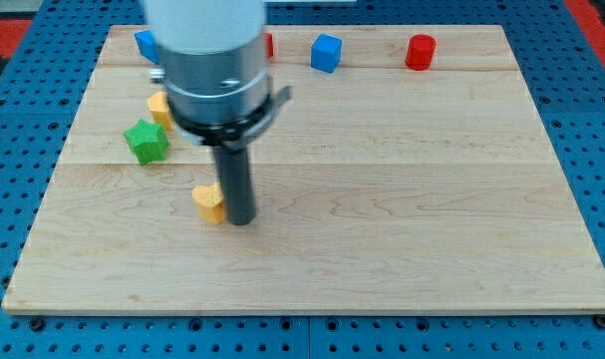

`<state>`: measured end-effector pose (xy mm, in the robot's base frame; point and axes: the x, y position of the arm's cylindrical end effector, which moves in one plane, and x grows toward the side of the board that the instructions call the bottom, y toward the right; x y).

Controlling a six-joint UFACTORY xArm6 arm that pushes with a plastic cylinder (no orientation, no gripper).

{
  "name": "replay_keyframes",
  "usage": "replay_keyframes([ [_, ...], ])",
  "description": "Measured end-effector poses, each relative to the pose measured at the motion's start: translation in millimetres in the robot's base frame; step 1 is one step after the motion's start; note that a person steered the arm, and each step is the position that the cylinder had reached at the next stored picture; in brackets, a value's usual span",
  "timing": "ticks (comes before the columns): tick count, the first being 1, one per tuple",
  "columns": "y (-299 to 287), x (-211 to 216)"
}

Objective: Push the yellow heart below to the green star

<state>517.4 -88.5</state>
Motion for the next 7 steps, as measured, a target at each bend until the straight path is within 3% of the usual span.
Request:
replay_keyframes([
  [2,-89.7,-10.9],
  [3,-64.5,29.2],
  [5,-14.3,-9.6],
  [7,-63.9,-25.3],
])
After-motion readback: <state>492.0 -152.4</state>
